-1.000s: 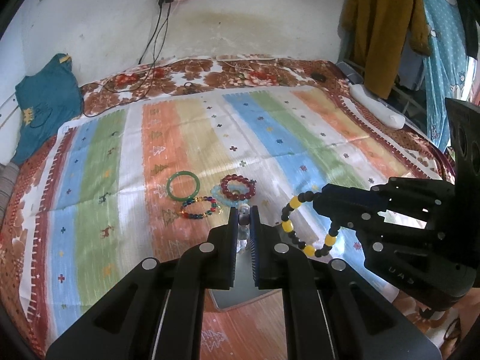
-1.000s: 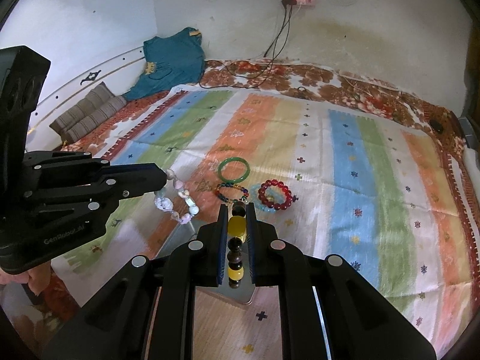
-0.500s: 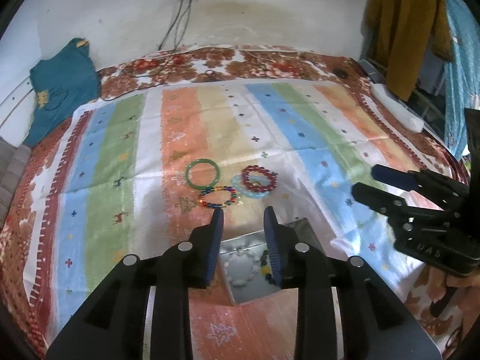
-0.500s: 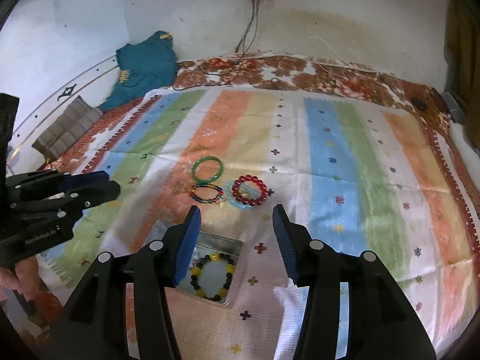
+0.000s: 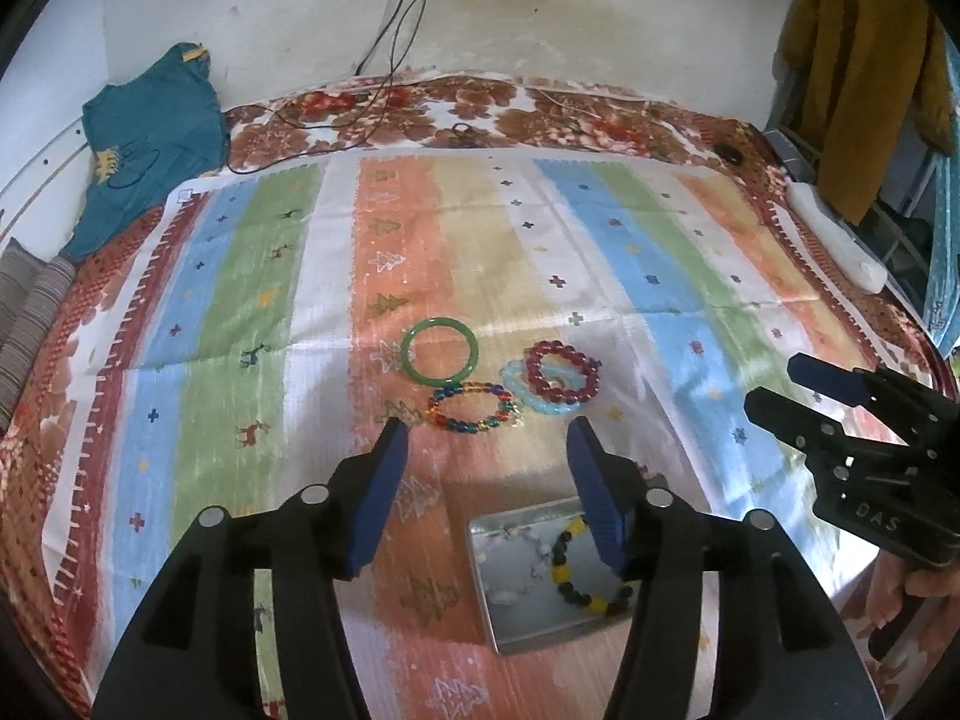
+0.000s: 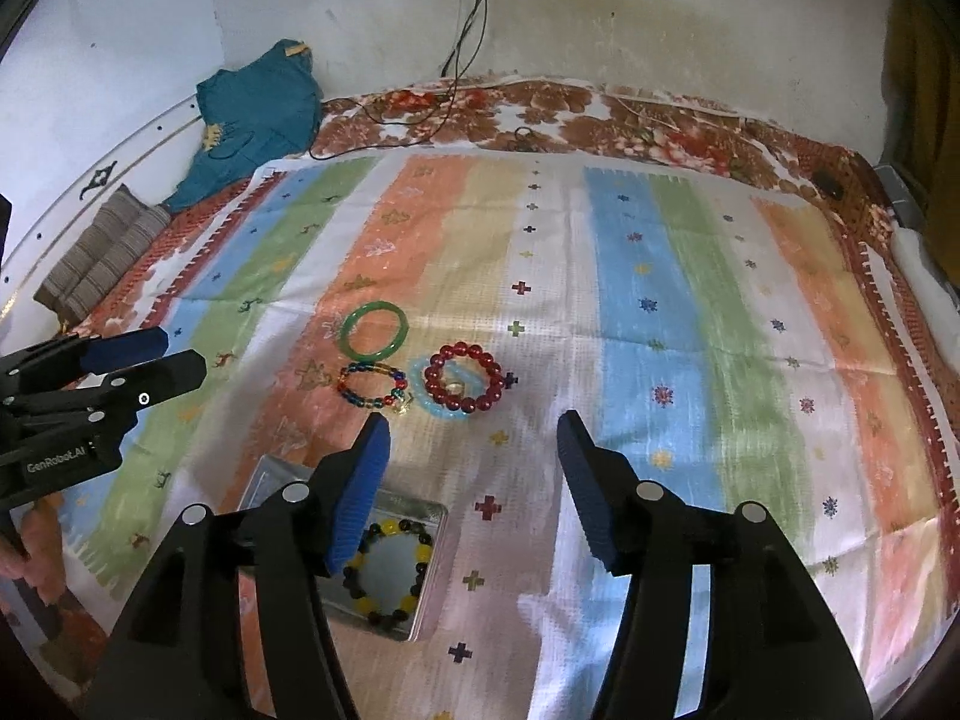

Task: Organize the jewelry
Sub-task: 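Open both grippers to drop the bracelets into the tin, then move both open grippers toward the green bangle and red bead bracelet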

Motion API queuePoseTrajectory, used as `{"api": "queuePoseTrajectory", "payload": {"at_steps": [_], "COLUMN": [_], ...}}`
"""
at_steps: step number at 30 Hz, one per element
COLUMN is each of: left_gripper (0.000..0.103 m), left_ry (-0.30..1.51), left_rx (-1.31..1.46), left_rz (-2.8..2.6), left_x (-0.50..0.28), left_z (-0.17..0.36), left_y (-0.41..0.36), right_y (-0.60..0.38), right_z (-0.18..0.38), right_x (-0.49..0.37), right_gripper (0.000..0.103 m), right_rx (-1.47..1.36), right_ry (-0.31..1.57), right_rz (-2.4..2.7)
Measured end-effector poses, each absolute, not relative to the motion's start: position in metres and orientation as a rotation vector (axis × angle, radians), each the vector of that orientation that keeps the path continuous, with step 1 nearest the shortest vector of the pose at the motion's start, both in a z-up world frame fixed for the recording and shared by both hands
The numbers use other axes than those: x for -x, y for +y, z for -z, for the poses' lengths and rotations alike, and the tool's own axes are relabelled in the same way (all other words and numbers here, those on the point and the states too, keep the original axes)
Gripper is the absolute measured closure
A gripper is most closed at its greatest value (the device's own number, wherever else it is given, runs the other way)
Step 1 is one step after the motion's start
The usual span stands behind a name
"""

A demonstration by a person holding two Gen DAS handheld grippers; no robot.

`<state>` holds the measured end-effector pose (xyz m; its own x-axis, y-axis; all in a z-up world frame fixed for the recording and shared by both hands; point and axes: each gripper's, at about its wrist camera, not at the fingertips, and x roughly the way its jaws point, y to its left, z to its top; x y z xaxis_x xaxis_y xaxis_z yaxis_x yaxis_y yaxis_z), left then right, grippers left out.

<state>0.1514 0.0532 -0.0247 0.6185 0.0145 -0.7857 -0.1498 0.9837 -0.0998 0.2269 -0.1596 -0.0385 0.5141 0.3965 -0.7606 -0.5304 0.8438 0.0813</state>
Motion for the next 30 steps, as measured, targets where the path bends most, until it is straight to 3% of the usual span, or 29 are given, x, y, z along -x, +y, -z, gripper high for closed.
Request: {"api": "queuePoseTrajectory", "payload": {"at_steps": [6,10,30], "left_gripper": [0.043,0.042,0.030], "left_ry": [0.921,0.932,0.979], "left_rx": [0.150,0.161,0.150], "left_rz": [-0.112,-0.129,-0.199], "left_x": [-0.168,-0.180,-0.230], "left_z": [0.031,0.036,0.063], "left_y": [0.067,0.077,0.092], "right_y": [-0.155,-0.154,-0.143], "right_z": [0.044,0.045,0.066], "right_x": [-0.239,-0.248,-0.295], "right_gripper": [0.044,0.033,0.031], "right_rx": [0.189,0.180,0.161], "right_ry": [0.882,0.878,0.920], "right_rz": [-0.545,-0.524,-0.469]}}
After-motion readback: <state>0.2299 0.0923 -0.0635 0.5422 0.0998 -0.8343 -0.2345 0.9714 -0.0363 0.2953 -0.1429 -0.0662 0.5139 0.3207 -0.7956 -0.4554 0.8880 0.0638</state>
